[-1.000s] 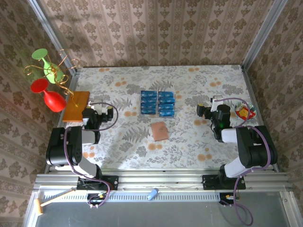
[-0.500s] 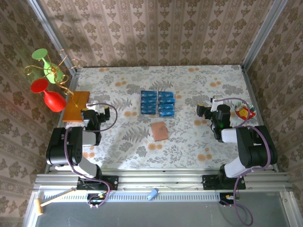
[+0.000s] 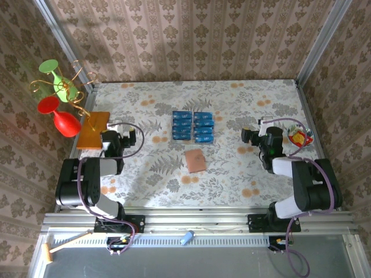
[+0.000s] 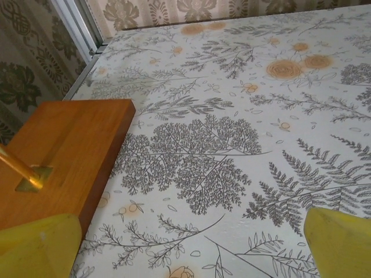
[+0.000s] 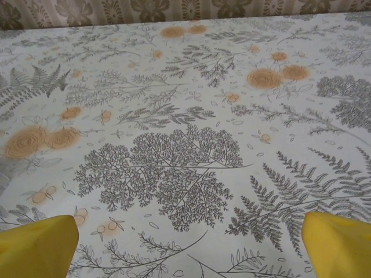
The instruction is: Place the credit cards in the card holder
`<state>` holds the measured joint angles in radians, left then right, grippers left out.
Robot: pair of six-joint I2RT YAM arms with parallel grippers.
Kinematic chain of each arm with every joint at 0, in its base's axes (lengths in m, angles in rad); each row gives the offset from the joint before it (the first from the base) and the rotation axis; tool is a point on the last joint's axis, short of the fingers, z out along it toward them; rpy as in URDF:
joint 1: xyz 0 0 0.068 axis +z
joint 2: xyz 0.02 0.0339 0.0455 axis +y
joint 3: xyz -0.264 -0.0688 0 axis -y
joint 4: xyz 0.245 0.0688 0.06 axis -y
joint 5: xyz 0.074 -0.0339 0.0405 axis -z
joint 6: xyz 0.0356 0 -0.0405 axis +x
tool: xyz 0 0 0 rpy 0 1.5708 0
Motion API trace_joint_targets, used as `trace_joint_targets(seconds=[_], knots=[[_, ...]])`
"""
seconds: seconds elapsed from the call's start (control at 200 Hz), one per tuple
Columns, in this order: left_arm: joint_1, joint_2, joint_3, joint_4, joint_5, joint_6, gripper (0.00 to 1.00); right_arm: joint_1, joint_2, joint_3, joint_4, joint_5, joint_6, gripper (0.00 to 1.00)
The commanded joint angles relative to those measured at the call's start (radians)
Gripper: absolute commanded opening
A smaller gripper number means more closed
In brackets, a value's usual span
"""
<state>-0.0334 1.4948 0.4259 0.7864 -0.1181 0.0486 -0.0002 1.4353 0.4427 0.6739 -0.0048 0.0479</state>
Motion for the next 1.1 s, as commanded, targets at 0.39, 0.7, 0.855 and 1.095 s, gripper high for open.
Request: trace_joint_targets(seconds=[0.39, 0.7, 0.855, 1.095], knots=[[-0.008, -0.23, 0.293, -0.632, -0.043, -0.175, 1.0, -0.01, -0.294, 0.321, -0.726, 0.067, 0.497, 1.0], [-0.106, -0.292, 0.464, -0.983, 0.109, -0.428, 1.0, 0.118, -0.295, 0.324, -0.894, -0.24, 0.527, 0.84], [-0.2, -0.353, 0.417, -1.036, 0.19, -0.479, 1.0, 0.293, -0.254, 0.241, -0.854, -0.248, 0.591, 0.74], [-0.314, -0.406, 0.252, -0.945, 0.326, -0.594, 1.0, 0.508, -0.105, 0.152, -0.711, -0.24, 0.718, 0.58]])
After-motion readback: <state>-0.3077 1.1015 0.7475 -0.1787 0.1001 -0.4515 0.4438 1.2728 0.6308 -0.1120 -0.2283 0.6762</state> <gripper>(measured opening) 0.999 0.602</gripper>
